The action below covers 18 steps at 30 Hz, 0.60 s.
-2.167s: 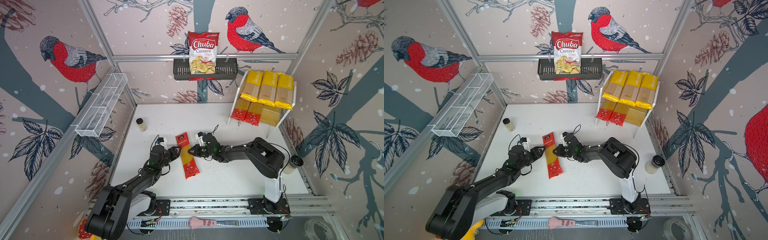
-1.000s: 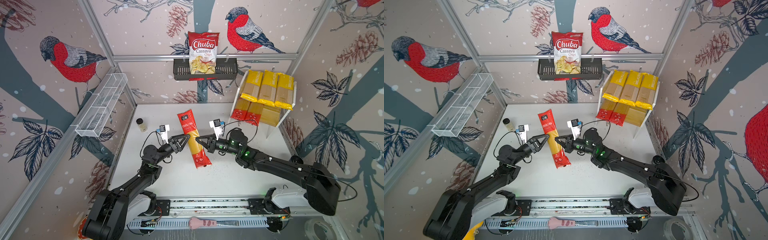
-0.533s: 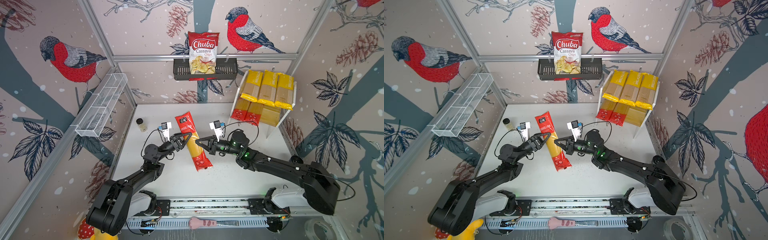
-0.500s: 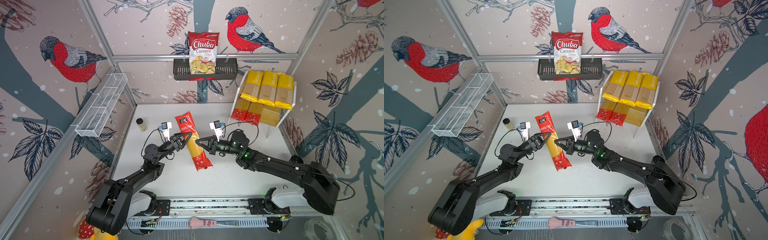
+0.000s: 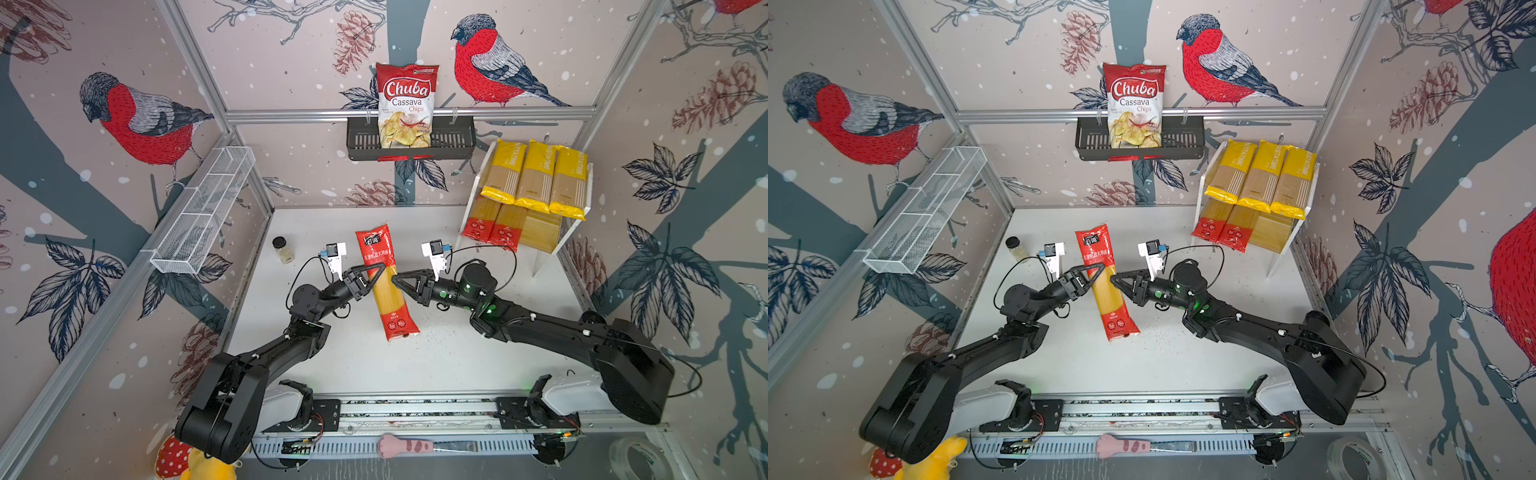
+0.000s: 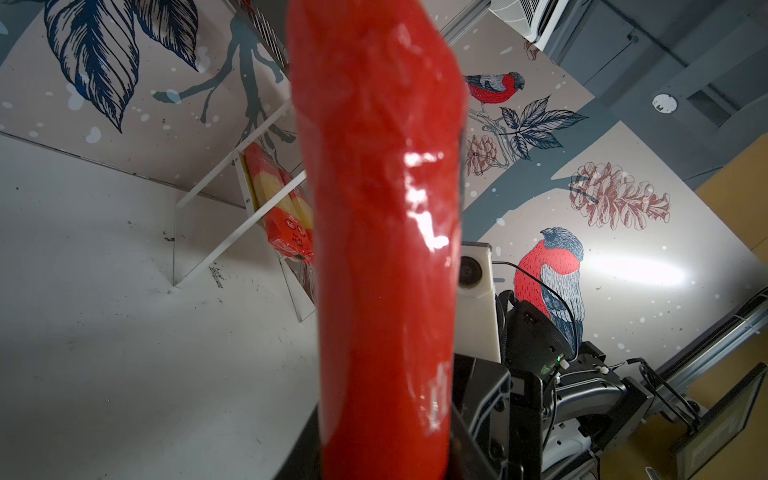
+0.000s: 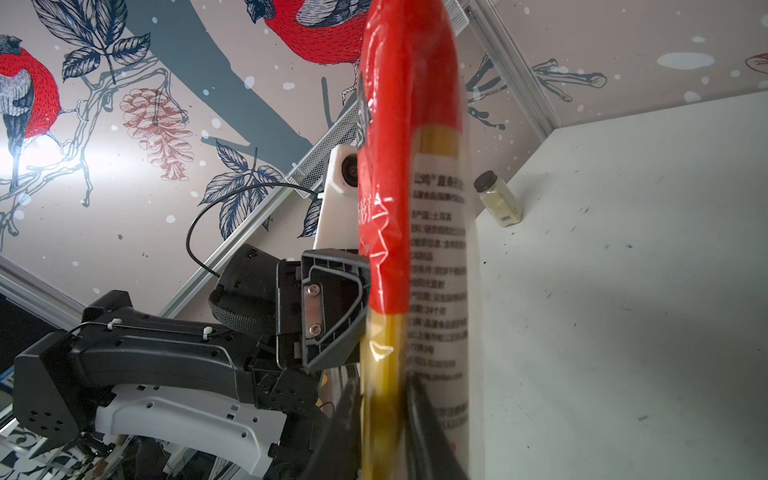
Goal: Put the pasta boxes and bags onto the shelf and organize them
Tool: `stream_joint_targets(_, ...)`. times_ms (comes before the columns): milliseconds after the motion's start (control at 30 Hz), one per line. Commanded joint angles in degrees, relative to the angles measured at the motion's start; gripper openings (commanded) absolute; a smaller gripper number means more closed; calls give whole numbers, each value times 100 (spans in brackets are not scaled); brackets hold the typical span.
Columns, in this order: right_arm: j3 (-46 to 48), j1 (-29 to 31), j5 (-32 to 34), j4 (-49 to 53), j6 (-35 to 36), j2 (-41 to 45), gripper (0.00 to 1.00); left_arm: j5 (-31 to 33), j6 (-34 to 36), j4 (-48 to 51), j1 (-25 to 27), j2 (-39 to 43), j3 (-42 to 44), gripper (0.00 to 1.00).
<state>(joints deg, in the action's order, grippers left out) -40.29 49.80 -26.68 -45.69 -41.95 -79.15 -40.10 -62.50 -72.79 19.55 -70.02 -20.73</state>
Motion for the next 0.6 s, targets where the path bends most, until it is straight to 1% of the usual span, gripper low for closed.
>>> stream_joint_targets(0, 131, 10, 79, -273, -33, 4, 36, 52, -24, -541, 14, -28, -128, 25)
stream_joint_targets(33, 182, 6, 165, -204, 25, 1, 43, 74, -25, -516, 15, -60, -146, 24)
stream_joint_targets(100, 277, 4, 411, 23, 157, -8, 53, 153, -17, -424, 18, -141, -190, 22)
stream_joint_targets(167, 437, -2, 523, 60, 213, 3, 60, 210, -70, -338, 14, -281, -308, 19)
stream_joint_targets(200, 512, 0, 552, 47, 214, 5, 62, 229, -143, -329, 15, -350, -364, 18)
stream_joint_targets(400, 934, 93, 500, -83, 132, 16, 68, 309, -561, -496, 54, -785, -778, 17)
stream_joint_targets(467, 1095, 119, 452, -299, -18, 15, 68, 293, -496, -262, 142, -891, -953, 17)
stream_joint_targets(567, 1335, 151, 409, -835, -366, 48, 66, 317, -170, 296, 367, -1034, -1202, 17)
